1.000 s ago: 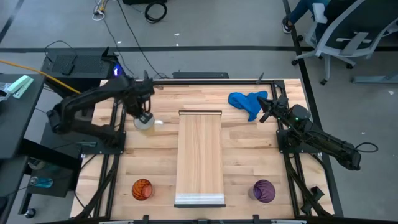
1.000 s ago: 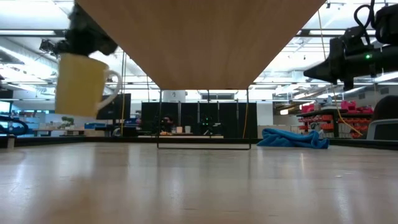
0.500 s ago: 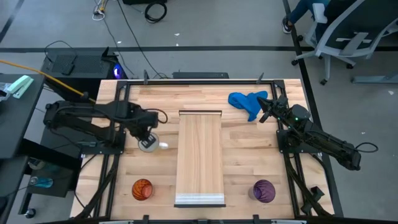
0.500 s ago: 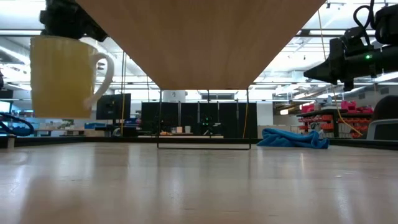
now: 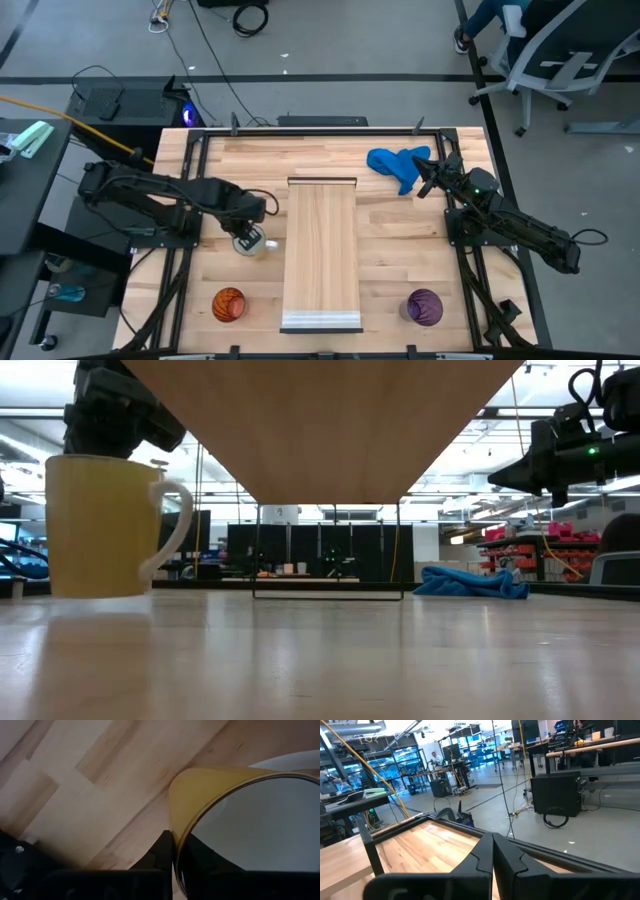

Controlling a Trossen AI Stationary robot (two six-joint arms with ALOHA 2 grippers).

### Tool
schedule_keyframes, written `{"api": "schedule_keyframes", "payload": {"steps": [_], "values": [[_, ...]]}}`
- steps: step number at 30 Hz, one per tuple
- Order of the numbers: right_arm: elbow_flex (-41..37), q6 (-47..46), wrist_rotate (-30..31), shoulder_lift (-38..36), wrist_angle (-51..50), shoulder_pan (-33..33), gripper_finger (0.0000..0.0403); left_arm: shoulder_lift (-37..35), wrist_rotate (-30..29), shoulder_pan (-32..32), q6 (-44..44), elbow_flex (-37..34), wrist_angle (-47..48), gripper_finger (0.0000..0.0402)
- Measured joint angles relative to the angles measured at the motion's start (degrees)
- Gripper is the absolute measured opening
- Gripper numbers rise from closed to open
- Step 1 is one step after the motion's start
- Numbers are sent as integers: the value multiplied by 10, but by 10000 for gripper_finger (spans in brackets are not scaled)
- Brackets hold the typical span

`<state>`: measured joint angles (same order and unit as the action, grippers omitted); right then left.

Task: Stack small to large cups/mugs on shelf
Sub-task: Move the yellow cup to the middle left of the table

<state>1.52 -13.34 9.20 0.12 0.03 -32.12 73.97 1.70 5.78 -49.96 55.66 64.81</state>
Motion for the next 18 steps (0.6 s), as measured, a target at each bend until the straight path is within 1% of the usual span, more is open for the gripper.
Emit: {"api": "schedule_keyframes", "payload": {"steps": [7, 13, 18], "values": [[0, 0, -3, 0, -1, 0, 10, 26, 25, 3, 0, 0, -8, 23], [0, 0, -3, 0, -1, 0, 10, 29, 27, 5, -2, 0, -7, 24], [0, 0, -5, 0, -1, 0, 10, 29, 28, 6, -4, 0, -7, 50]]}}
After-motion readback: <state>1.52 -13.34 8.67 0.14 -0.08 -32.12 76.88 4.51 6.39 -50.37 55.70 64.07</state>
